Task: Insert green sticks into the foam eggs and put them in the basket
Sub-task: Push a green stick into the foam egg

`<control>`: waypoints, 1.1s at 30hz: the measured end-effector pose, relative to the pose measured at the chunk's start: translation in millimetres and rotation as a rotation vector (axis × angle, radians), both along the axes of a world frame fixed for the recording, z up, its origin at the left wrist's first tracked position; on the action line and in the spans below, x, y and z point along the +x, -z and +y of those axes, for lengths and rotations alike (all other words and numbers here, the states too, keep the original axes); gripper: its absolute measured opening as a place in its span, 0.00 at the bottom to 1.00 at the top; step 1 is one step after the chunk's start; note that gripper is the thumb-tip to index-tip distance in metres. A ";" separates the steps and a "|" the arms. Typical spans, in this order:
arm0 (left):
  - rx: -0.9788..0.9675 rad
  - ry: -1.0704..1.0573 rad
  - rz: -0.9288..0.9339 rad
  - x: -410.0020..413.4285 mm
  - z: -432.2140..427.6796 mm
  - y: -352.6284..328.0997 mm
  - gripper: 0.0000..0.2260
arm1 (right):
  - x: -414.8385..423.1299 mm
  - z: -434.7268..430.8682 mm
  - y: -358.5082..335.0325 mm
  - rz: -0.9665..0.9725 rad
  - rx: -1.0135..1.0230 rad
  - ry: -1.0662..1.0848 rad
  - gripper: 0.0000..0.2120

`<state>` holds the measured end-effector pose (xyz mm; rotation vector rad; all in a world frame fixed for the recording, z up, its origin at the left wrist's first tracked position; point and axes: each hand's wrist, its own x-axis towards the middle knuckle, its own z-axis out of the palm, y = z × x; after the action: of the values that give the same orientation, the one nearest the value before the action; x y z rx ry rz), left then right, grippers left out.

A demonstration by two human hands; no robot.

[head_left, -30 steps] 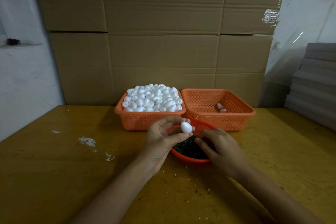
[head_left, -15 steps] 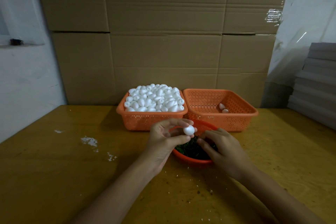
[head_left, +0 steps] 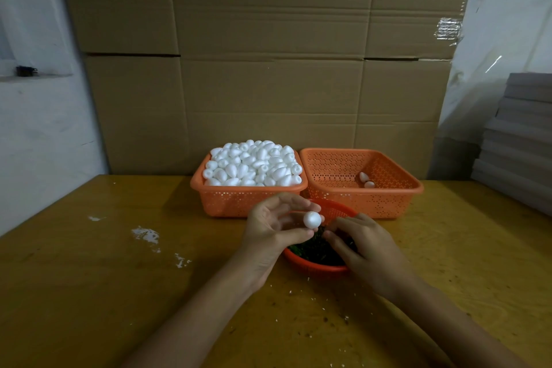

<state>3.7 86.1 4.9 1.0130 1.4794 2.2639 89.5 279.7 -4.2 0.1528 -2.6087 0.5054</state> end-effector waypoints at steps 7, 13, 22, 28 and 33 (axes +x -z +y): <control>-0.039 -0.020 0.037 0.2 -0.2 -0.6 0.18 | -1.7 0.4 1.7 0.003 0.015 0.011 0.09; -0.046 -0.016 0.061 -0.1 -0.7 0.1 0.17 | -1.2 -0.5 1.1 -0.005 0.020 0.018 0.11; -0.049 -0.014 0.084 -0.7 0.5 1.0 0.17 | -1.9 -0.4 2.1 0.002 0.018 0.022 0.13; -0.061 -0.009 0.108 -0.6 0.8 0.7 0.14 | -1.8 0.1 2.8 -0.010 0.024 0.025 0.16; -0.050 -0.011 0.104 -0.4 1.7 1.3 0.12 | -2.8 -0.3 3.3 0.000 0.026 0.021 0.16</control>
<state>3.3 87.8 3.6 1.1258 1.5777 2.2010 86.7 279.5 -7.5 0.1335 -2.6147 0.4644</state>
